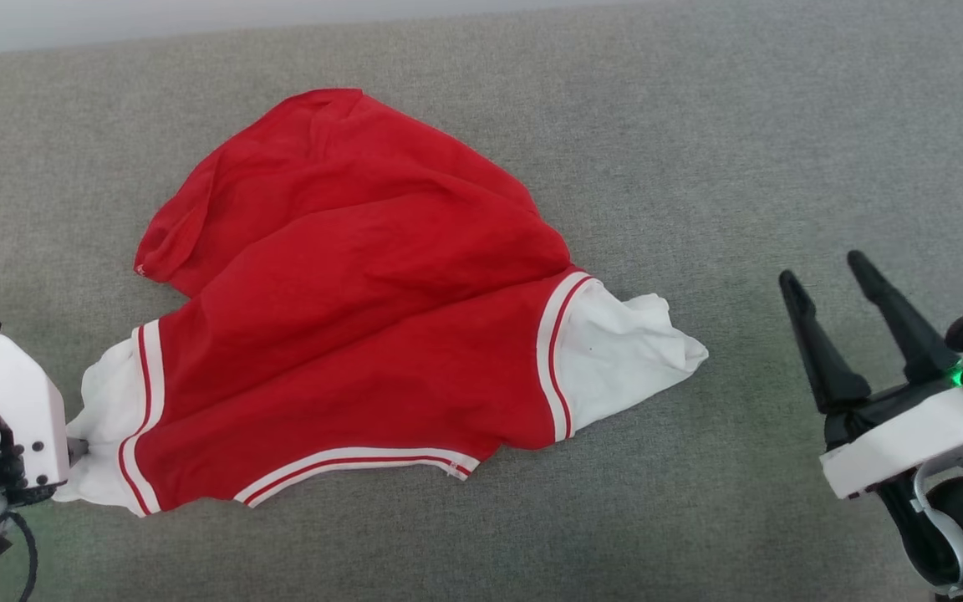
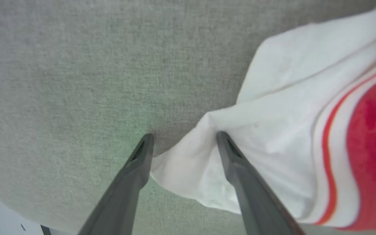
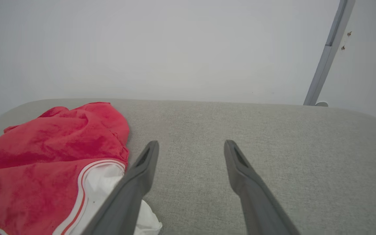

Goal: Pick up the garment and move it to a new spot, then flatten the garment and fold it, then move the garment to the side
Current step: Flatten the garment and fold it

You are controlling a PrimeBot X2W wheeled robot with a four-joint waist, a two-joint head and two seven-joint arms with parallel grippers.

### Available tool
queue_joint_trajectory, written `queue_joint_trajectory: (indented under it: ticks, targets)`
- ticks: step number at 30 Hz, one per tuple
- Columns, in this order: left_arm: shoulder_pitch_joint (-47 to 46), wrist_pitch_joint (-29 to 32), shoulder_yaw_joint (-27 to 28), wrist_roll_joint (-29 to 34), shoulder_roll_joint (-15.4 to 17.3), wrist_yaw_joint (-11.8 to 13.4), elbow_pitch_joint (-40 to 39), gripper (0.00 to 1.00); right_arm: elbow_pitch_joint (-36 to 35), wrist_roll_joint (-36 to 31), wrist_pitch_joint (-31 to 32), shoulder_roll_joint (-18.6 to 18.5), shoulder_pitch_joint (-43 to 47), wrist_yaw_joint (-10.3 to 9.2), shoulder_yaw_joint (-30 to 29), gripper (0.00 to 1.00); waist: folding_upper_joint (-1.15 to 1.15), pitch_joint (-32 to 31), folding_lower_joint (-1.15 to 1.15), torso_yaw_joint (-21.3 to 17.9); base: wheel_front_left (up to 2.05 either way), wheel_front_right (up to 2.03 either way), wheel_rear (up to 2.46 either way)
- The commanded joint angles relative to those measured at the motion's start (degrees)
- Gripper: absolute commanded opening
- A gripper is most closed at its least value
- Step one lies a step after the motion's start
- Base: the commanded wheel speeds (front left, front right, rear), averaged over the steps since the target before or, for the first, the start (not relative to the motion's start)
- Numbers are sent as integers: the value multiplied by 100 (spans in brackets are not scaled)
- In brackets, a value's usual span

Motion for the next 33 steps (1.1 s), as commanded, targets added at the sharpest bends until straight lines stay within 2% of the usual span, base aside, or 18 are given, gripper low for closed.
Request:
queue_joint_trajectory:
  ticks: [1, 2, 11, 17, 21, 22, 23, 24, 29, 33]
  targets:
    - [36, 90, -64, -75, -91, -13, 118, 62, -19, 80, 77, -28, 55, -1, 43, 100, 0, 23, 0, 21, 0, 0, 0]
    - [48, 145, -79, -149, -182, -40, 193, 0, -18, 130, 211, -71, 70, 0, 113, 100, 0, 40, 0, 37, 0, 0, 0]
    - [-291, -90, -226, -182, -613, -216, 386, 0, 74, 715, 2067, -377, -152, -1, 654, 100, 0, 180, 0, 349, 0, 0, 0]
    - [-640, -272, -387, -109, -871, -389, 476, 0, 332, 678, 3265, -580, -589, 0, 1028, 100, 0, 268, 0, 623, 0, 0, 0]
    - [-810, -353, -476, -83, -987, -472, 551, 0, 820, 640, 3991, -609, -871, -1, 1400, 100, 0, 301, 0, 758, 0, 0, 0]
    - [-856, -373, -490, -84, -1019, -494, 566, 0, 960, 666, 4157, -565, -928, -1, 1500, 84, 0, 299, 0, 784, 0, 0, 0]
    - [-901, -401, -503, -74, -1038, -513, 581, 0, 1069, 640, 4290, -565, -999, -1, 1583, 33, 0, 292, 0, 811, 0, 0, 0]
    - [-937, -432, -507, -63, -1050, -512, 593, 0, 1153, 684, 4385, -544, -1071, -1, 1673, 0, 0, 286, 0, 826, 0, 0, 0]
    - [-1096, -574, -433, -57, -1070, -471, 603, 0, 1251, 846, 4377, -552, -1404, 0, 1610, 0, 0, 190, 0, 871, 0, 0, 0]
    - [-1315, -622, -331, -57, -971, -442, 419, 0, 1079, 1038, 4258, -735, -1751, -1, 1357, 0, 0, 23, 0, 872, 0, 0, 0]
